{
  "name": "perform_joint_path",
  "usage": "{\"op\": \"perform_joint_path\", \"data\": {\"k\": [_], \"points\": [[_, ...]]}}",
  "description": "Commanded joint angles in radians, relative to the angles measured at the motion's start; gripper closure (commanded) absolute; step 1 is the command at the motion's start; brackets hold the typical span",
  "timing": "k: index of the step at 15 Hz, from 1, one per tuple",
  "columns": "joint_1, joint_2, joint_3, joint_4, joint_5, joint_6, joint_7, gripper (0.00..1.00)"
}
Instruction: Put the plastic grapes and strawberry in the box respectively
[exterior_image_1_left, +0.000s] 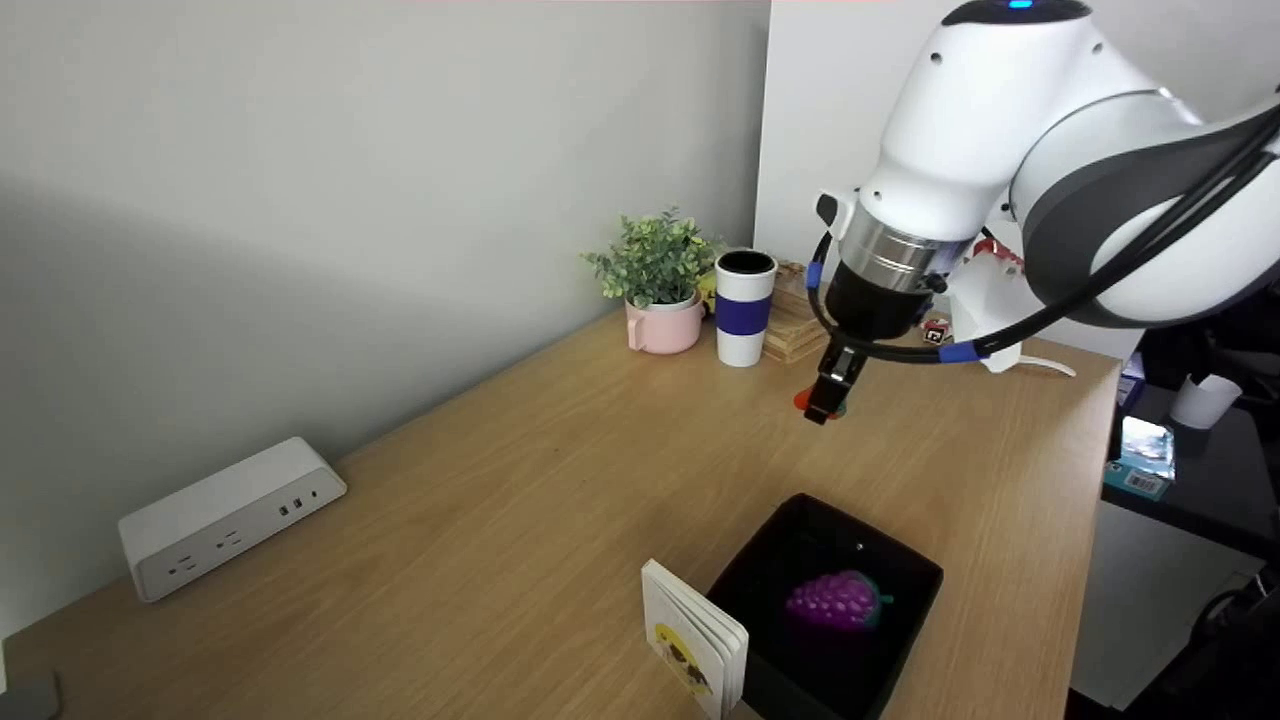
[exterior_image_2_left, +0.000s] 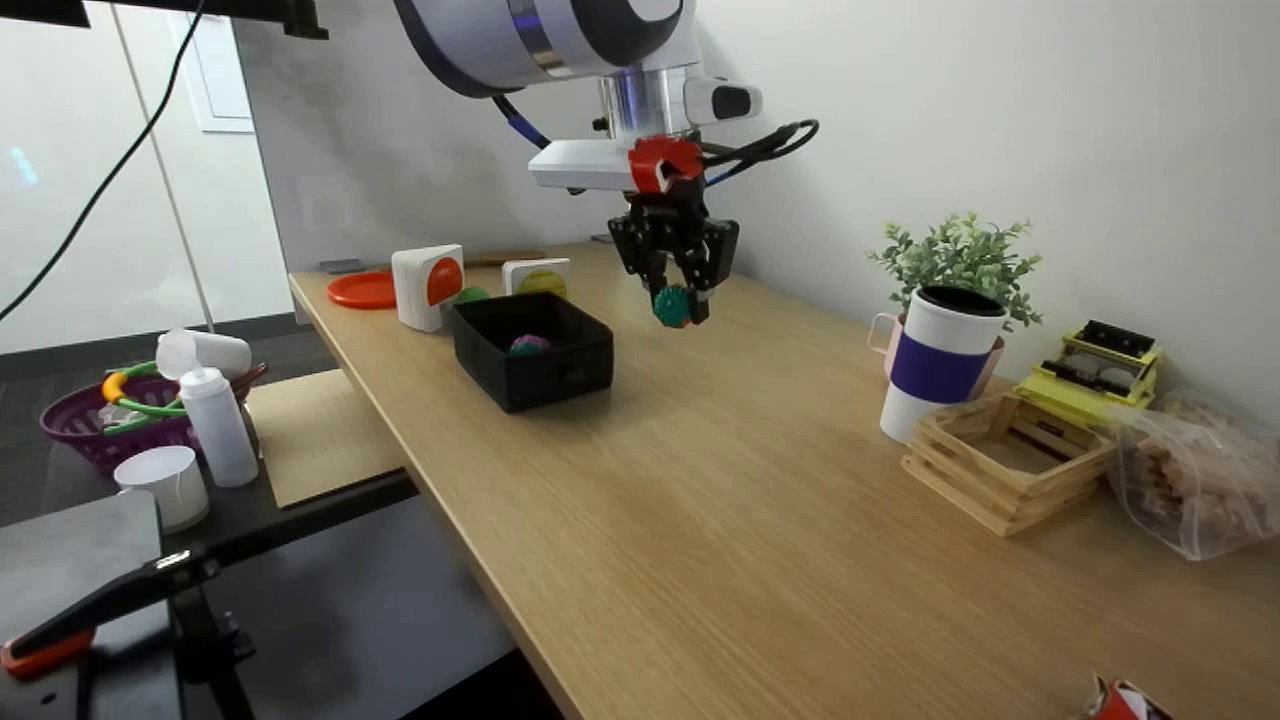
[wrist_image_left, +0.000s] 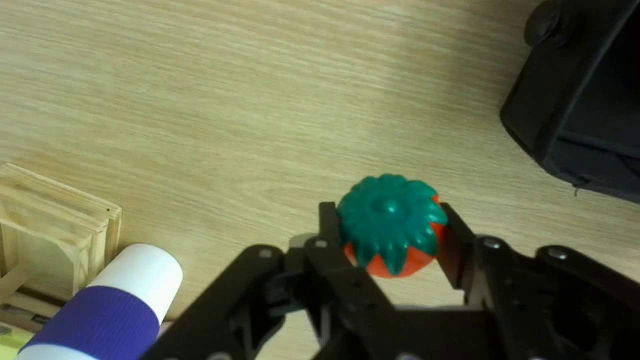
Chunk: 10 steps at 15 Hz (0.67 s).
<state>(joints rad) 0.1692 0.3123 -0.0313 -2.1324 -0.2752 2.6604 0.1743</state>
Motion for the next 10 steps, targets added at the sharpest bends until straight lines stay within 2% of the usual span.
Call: {"op": "perform_joint_path", "data": {"k": [1,10], "points": [[0.026,-0.059,-0.008,-0.039,-0.061,-0.01,0.042,0.77],[0.049,-0.042,0.063,-0.013,-0.041,-0.011,-0.003,0.77]]}}
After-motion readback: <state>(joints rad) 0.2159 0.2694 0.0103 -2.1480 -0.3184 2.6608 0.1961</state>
